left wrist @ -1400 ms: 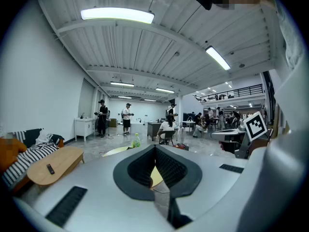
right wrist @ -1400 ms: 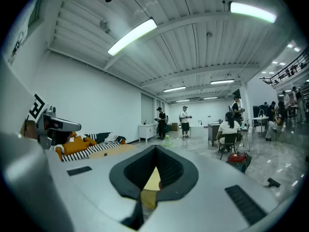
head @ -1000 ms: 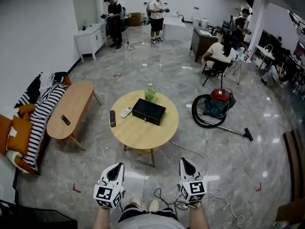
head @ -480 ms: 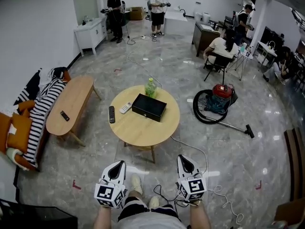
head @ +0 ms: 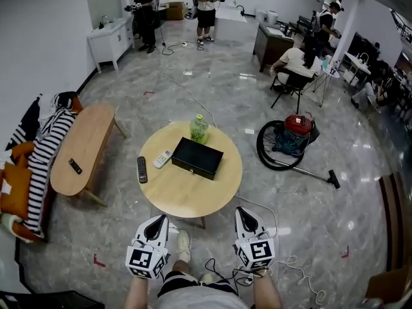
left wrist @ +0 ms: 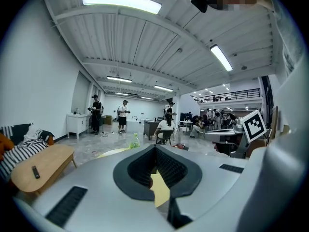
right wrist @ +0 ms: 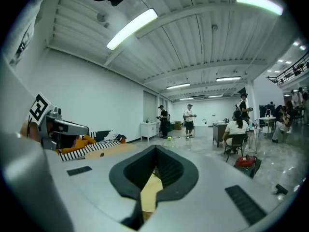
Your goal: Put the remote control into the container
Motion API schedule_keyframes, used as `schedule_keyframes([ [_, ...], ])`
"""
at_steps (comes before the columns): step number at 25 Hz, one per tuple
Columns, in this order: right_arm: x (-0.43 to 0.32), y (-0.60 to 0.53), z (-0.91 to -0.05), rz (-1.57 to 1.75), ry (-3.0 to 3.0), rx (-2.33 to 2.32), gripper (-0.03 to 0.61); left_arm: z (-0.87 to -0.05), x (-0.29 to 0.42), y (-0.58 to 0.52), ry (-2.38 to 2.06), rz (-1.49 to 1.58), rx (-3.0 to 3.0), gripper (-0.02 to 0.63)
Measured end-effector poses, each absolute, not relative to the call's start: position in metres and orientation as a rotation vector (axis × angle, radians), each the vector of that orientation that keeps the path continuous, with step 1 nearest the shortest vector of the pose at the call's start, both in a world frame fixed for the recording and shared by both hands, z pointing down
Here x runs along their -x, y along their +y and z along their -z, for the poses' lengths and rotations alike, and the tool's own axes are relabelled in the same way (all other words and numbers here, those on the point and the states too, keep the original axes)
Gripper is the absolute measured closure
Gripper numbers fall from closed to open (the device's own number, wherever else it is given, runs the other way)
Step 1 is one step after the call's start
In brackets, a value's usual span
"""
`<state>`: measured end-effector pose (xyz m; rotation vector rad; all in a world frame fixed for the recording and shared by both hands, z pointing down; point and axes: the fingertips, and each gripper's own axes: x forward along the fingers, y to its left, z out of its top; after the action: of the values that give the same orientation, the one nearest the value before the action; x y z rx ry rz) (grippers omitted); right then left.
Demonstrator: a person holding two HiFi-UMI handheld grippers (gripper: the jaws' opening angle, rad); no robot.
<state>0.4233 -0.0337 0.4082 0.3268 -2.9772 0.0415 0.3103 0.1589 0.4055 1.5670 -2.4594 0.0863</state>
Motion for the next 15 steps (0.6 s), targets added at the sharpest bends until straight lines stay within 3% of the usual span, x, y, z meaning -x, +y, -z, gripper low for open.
schedule_keyframes([
  [15,-0.270,-0.092,-0.436,-0.087,-2.873,-0.375,0.569,-0.446,-0.166,0.088,-2.271,-0.111,-1.636,0.607],
])
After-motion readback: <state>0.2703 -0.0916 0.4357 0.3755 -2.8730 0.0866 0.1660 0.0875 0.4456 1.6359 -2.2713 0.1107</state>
